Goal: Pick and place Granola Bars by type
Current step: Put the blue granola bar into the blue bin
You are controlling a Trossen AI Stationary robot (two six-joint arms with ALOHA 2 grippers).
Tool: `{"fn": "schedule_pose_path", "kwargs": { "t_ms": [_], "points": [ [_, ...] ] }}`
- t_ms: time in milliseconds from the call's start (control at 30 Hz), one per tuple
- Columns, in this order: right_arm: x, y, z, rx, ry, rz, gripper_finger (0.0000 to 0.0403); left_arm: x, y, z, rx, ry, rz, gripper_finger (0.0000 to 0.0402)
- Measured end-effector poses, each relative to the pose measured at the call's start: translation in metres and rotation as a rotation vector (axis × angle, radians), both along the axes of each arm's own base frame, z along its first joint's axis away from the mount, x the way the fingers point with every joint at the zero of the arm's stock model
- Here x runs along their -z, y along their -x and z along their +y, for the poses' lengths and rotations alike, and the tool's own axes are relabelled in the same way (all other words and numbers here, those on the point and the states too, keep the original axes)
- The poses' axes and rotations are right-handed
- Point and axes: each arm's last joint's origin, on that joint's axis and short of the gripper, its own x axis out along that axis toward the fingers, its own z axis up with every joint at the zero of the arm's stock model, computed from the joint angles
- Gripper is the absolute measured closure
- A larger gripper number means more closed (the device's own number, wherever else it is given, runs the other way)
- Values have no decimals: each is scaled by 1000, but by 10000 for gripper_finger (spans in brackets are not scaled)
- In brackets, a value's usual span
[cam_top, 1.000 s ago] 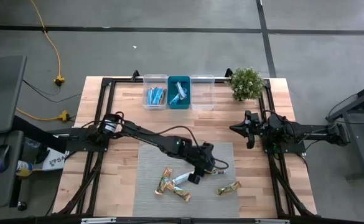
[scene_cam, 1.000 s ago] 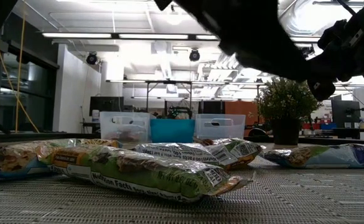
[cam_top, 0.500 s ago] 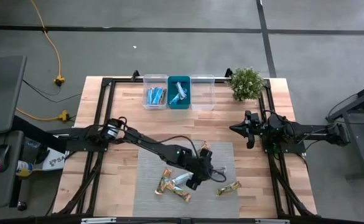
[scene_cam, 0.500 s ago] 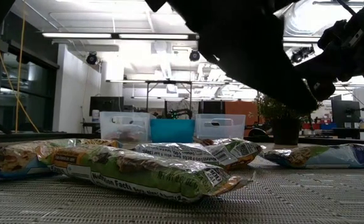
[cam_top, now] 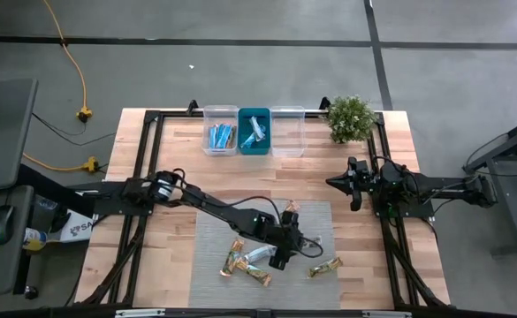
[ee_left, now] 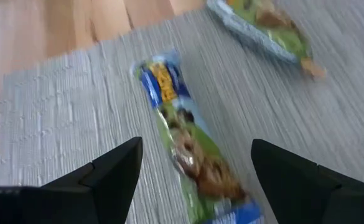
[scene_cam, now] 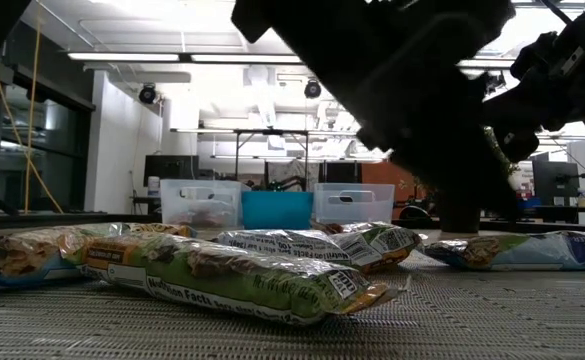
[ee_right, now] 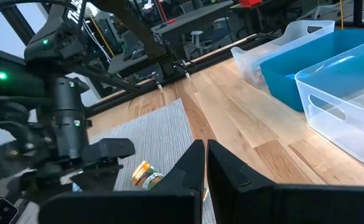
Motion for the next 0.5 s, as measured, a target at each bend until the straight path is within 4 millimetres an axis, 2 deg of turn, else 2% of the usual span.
{"fn": "schedule_pose_path", "kwargs": {
  "t_ms": [133,500],
  "points": [
    [0,0,0,0,0,0,402,7,-1,0,-43,5,13,104],
    [0,0,0,0,0,0,402,6,-2,2,-102,7,-2,104]
  ]
}}
